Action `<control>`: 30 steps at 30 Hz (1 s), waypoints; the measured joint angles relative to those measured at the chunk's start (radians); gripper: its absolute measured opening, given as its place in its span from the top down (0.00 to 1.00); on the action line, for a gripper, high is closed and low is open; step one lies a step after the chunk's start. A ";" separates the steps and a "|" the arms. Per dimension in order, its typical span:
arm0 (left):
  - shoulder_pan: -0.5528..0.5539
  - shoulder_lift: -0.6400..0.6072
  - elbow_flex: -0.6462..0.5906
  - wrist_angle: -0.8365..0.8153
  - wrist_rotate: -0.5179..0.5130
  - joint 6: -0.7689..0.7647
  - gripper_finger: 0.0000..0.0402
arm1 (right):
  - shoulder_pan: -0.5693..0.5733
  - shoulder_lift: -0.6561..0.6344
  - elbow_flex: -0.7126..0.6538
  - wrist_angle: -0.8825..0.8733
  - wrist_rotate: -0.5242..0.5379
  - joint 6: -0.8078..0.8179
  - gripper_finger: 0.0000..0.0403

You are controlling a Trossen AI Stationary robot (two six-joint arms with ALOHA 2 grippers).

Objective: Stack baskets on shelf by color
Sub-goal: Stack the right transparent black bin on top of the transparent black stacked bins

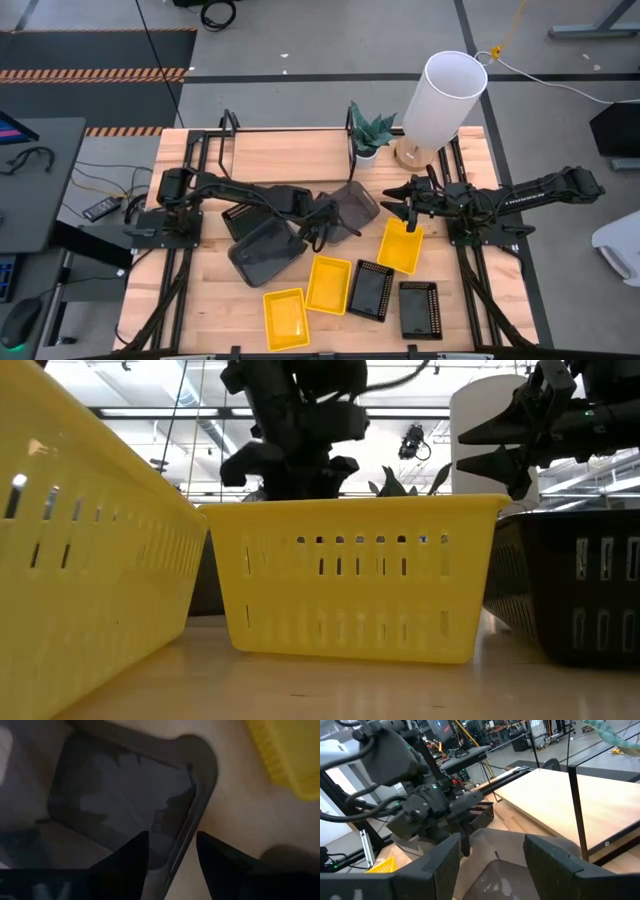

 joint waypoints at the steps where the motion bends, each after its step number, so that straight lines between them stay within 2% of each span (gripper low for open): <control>1: 0.000 0.002 0.000 -0.007 -0.013 -0.007 0.57 | 0.000 0.000 0.000 0.000 0.000 0.000 0.45; 10: -0.002 0.033 -0.001 -0.056 -0.089 -0.025 0.57 | 0.000 -0.001 0.000 0.001 0.000 0.000 0.45; 21: -0.002 0.056 0.002 -0.042 -0.095 -0.025 0.59 | 0.000 0.006 0.000 0.010 0.000 0.000 0.45; 25: -0.002 0.057 0.001 -0.045 -0.095 -0.023 0.65 | 0.000 0.006 0.000 0.008 0.000 0.000 0.45; 30: -0.003 0.057 0.001 -0.048 -0.095 -0.017 0.79 | 0.000 0.006 0.000 0.007 0.000 0.000 0.45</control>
